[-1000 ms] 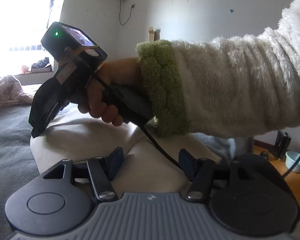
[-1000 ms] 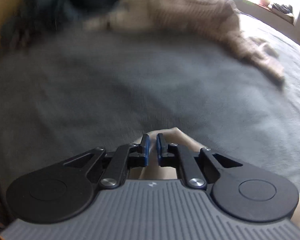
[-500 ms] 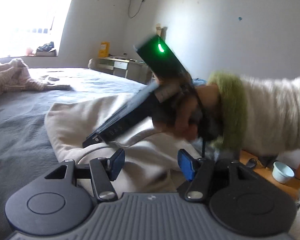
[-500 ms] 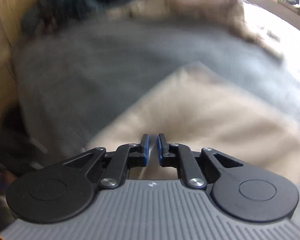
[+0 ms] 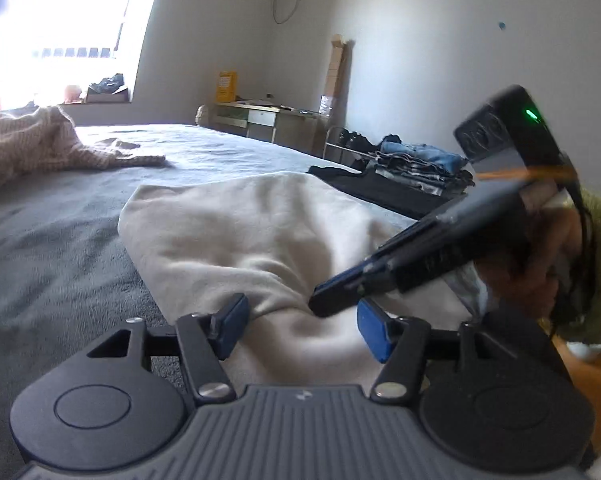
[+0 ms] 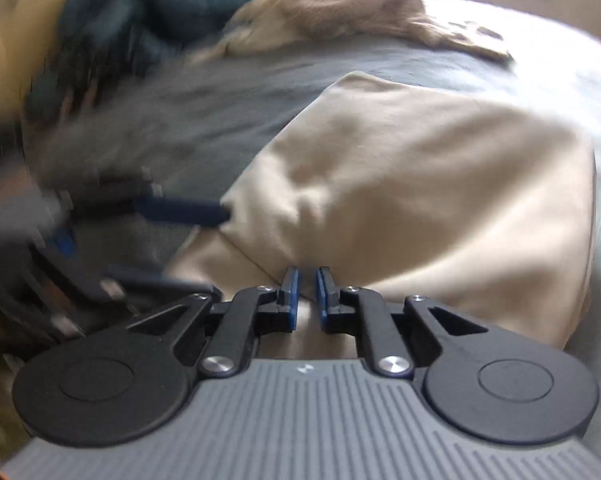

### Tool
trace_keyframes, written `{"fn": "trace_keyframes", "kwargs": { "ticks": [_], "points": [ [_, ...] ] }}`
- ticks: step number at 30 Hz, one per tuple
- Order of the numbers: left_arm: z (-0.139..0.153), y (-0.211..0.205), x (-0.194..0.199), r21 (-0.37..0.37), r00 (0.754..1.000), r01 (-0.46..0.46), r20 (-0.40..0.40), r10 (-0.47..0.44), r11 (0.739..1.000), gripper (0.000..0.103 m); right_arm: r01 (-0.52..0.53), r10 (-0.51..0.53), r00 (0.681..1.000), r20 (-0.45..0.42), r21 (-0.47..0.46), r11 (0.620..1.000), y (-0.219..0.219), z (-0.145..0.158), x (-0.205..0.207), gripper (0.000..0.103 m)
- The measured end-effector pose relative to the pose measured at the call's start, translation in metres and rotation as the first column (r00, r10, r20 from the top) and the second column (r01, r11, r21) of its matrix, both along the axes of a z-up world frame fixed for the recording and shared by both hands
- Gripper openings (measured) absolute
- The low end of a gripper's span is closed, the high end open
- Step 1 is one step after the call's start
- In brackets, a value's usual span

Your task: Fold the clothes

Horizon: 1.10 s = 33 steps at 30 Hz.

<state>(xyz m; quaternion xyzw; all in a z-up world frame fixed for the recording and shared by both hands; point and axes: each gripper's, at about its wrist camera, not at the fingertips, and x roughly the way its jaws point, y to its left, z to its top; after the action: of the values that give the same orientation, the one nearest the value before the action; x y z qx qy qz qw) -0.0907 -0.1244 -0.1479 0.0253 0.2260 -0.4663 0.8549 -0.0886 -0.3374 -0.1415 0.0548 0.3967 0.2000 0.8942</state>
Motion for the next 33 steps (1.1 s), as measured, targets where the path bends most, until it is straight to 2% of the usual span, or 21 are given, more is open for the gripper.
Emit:
{"fn": "trace_keyframes", "kwargs": {
  "ticks": [1, 6, 8, 10, 13, 17, 19, 21, 23, 24, 26, 29, 31, 33],
  "points": [
    [0.004, 0.001, 0.001, 0.004, 1.000, 0.000, -0.010, 0.000, 1.000, 0.061, 0.020, -0.020, 1.000, -0.013, 0.027, 0.999, -0.004, 0.001, 0.001, 0.007],
    [0.022, 0.011, -0.018, -0.018, 1.000, 0.007, 0.016, -0.006, 1.000, 0.059, 0.054, -0.054, 0.999, -0.004, -0.040, 0.998, -0.008, -0.001, -0.015, 0.008],
    [0.013, 0.004, -0.029, 0.033, 0.999, 0.040, 0.005, -0.040, 0.999, 0.059, 0.066, -0.066, 0.998, 0.002, -0.070, 0.995, -0.009, -0.001, -0.022, 0.008],
    [-0.005, -0.007, -0.036, 0.092, 0.998, 0.037, 0.039, -0.040, 0.995, 0.059, 0.079, -0.078, 0.997, 0.008, -0.100, 0.992, -0.011, -0.002, -0.028, 0.008],
    [-0.004, -0.009, -0.039, 0.087, 0.999, 0.035, 0.034, -0.038, 0.996, 0.065, 0.098, -0.096, 0.995, 0.017, -0.144, 0.985, -0.013, -0.004, -0.039, 0.007],
    [0.013, -0.004, -0.042, 0.098, 0.999, 0.034, 0.014, -0.036, 0.995, 0.057, 0.118, -0.112, 0.993, 0.041, -0.205, 0.972, -0.015, 0.000, -0.053, 0.007],
    [0.025, 0.001, -0.042, 0.059, 0.999, 0.039, 0.010, -0.040, 0.997, 0.057, 0.152, -0.133, 0.986, 0.098, -0.218, 0.964, -0.019, 0.016, -0.058, 0.007],
    [0.035, -0.003, -0.037, 0.035, 0.999, 0.026, 0.039, -0.028, 0.999, 0.057, 0.206, -0.177, 0.971, 0.161, -0.190, 0.960, -0.027, 0.030, -0.061, 0.008],
    [0.037, -0.014, -0.030, 0.042, 0.998, -0.011, 0.067, 0.008, 0.999, 0.057, 0.256, -0.218, 0.953, 0.211, -0.174, 0.951, -0.034, 0.035, -0.060, 0.008],
    [0.033, -0.021, -0.022, 0.064, 0.998, -0.026, 0.057, 0.022, 0.998, 0.057, 0.276, -0.235, 0.947, 0.218, -0.178, 0.945, -0.035, 0.032, -0.056, 0.008],
    [0.018, -0.034, -0.008, 0.119, 0.999, -0.044, 0.023, 0.042, 0.992, 0.056, 0.284, -0.250, 0.952, 0.179, -0.206, 0.936, -0.039, 0.010, -0.044, 0.007],
    [0.013, -0.036, -0.013, 0.143, 0.997, -0.033, 0.069, 0.023, 0.989, 0.057, 0.280, -0.255, 0.955, 0.149, -0.183, 0.942, -0.056, -0.016, -0.041, 0.006],
    [0.025, -0.036, -0.015, 0.159, 0.997, -0.027, 0.080, 0.014, 0.987, 0.056, 0.288, -0.259, 0.951, 0.170, -0.174, 0.942, -0.061, 0.000, -0.041, 0.006],
    [0.036, -0.038, -0.010, 0.134, 0.995, -0.013, 0.100, -0.001, 0.991, 0.057, 0.296, -0.263, 0.945, 0.195, -0.166, 0.941, -0.065, 0.018, -0.041, 0.007]
  ]
}}
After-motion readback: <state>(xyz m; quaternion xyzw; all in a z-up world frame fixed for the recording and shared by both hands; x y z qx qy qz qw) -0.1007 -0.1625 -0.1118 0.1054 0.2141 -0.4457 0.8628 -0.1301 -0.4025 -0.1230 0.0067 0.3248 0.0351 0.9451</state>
